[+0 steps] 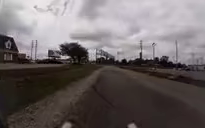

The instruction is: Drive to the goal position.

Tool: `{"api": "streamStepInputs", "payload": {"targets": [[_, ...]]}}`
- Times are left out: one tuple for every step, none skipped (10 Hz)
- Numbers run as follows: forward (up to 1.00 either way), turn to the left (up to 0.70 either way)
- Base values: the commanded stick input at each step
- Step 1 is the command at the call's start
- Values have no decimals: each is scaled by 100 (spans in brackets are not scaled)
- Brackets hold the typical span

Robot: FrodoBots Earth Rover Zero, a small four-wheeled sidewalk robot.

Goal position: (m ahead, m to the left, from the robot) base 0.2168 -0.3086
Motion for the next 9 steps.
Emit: {"api": "streamStepInputs", "payload": {"targets": [[45,0],[45,0],[45,0],[45,0],[45,0],[45,0],[45,0],[45,0],[45,0]]}}
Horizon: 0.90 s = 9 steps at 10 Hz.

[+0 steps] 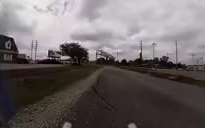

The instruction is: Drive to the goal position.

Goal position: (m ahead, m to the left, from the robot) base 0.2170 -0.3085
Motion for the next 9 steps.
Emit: {"api": "streamStepInputs", "payload": {"targets": [[45,0],[45,0],[45,0],[0,0],[0,0],[31,0],[45,0],[45,0],[45,0]]}}
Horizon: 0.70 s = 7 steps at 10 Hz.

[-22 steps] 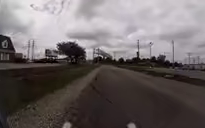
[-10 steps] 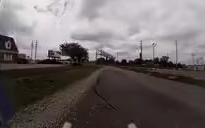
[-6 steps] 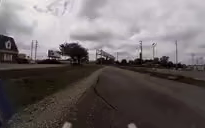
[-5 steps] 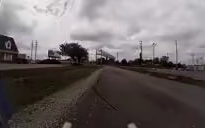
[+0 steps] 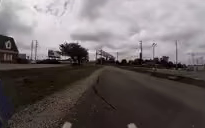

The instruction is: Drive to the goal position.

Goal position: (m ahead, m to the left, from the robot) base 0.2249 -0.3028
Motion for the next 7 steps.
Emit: {"api": "streamStepInputs", "payload": {"targets": [[45,0],[45,0],[45,0],[45,0],[45,0],[45,0],[45,0]]}}
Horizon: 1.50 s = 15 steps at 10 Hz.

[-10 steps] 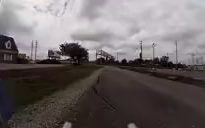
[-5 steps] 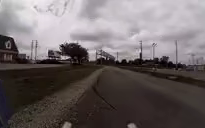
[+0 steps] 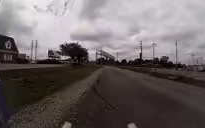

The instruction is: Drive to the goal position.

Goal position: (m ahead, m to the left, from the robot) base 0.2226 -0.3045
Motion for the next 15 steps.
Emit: {"api": "streamStepInputs", "payload": {"targets": [[45,0],[45,0],[45,0],[45,0],[45,0],[45,0],[45,0],[45,0],[45,0],[45,0],[45,0],[45,0],[45,0],[45,0],[45,0]]}}
